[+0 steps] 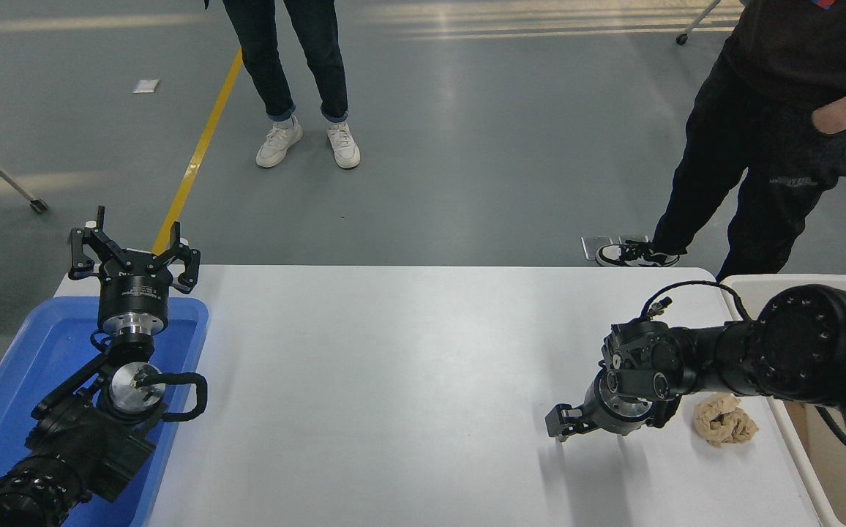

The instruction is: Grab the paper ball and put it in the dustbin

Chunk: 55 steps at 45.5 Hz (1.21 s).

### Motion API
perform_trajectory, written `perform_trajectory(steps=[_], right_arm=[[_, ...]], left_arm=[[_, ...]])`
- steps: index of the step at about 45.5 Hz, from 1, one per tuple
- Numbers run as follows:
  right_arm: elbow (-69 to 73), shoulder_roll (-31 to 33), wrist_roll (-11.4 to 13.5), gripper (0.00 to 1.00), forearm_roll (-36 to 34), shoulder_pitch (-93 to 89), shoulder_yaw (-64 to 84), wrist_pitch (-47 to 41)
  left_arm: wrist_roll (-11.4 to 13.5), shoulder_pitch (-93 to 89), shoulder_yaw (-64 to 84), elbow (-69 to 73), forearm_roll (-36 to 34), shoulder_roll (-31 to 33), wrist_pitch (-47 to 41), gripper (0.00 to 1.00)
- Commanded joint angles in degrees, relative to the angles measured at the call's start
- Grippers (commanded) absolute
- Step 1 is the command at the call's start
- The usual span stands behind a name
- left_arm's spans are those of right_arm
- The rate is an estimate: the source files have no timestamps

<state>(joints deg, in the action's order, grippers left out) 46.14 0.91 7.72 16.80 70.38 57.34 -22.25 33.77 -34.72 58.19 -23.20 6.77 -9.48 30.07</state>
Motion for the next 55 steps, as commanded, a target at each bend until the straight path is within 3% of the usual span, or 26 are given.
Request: perform_trajectory(steps=[1, 42, 55], right_arm=[[0.09, -0.03, 0.01, 1.00, -0.01, 0.02, -0.04, 0.01], [6.23, 0.32, 0.01, 1.00, -0.27, 9.07, -0.30, -0.96], [14.05, 6.91, 0.01, 1.00, -0.36, 17.67, -0.30, -2.10]], left_arm=[[0.07, 0.00, -0.09, 0.00, -0.09, -0.01, -0.01, 0.99], [0.07, -0.09, -0.79, 0.00, 0.26, -0.27, -0.01, 0.99], [0.07, -0.09, -0.88, 0.00, 0.26, -0.27, -0.01, 0.99]])
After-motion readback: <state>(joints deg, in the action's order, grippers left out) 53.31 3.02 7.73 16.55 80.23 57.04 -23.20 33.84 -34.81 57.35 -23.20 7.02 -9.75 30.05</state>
